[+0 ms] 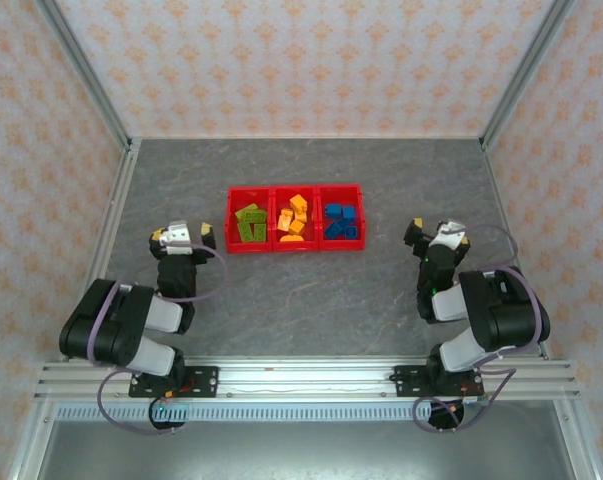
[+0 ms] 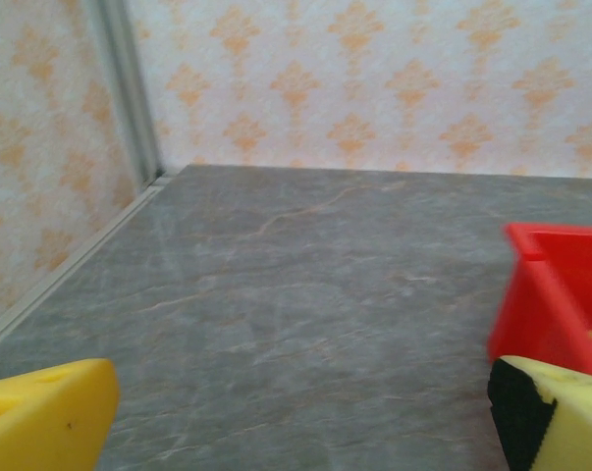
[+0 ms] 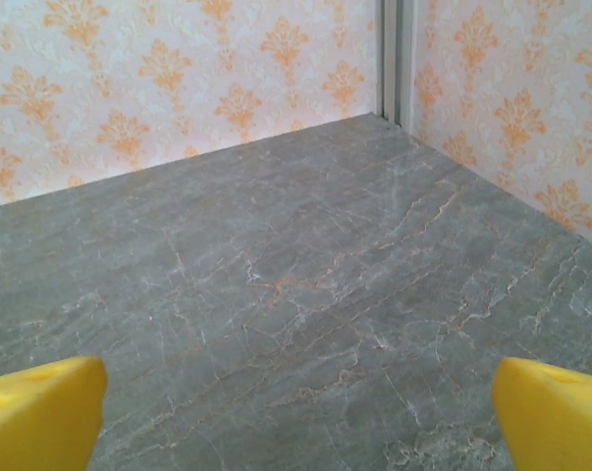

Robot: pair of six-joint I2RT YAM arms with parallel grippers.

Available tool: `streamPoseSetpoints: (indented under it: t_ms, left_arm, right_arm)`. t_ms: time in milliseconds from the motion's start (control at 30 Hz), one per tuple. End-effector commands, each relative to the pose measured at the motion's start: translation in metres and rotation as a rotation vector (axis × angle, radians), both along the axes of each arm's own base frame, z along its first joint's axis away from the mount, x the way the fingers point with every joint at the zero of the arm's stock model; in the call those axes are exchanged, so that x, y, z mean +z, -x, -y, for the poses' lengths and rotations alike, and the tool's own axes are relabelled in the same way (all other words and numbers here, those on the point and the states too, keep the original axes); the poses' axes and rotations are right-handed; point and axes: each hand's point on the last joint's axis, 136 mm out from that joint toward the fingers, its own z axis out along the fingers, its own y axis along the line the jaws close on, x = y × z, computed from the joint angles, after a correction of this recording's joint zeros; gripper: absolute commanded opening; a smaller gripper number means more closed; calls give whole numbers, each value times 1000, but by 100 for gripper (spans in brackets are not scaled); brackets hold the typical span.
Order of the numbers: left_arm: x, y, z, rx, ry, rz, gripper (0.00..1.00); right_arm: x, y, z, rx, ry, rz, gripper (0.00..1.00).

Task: Sort the legos into containers by color
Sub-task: Reset both arms

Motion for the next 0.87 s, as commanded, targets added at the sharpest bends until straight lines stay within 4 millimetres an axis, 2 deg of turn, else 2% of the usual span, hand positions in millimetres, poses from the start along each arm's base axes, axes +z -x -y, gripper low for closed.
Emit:
streamPoseSetpoints:
  t_ms: [0, 33, 67, 200, 233, 300, 467, 833]
  left_arm:
    - [20, -9, -5, -19, 88, 110, 100]
    - [10, -19, -5, -26, 96, 27, 100]
    - [8, -26, -6, -19, 88, 15, 99]
    - [11, -10, -18, 65, 96, 63, 99]
    - [19, -7, -19, 78, 94, 106, 99]
    - [19, -3, -18, 90, 83, 108, 99]
    - [17, -13, -3, 35, 38, 72, 99]
    - [18, -12, -1, 28, 35, 79, 99]
  right_arm:
    - [16, -3, 5, -31, -4, 63, 100]
    - [17, -3, 5, -31, -5, 62, 100]
    - [17, -3, 5, -31, -4, 66, 100]
    - [17, -4, 5, -29, -5, 63, 100]
    - [16, -4, 5, -29, -5, 62, 100]
    - [16, -4, 5, -29, -4, 61, 100]
    - [16, -4, 5, -29, -4, 61, 100]
    - [15, -8, 4, -4, -16, 51, 100]
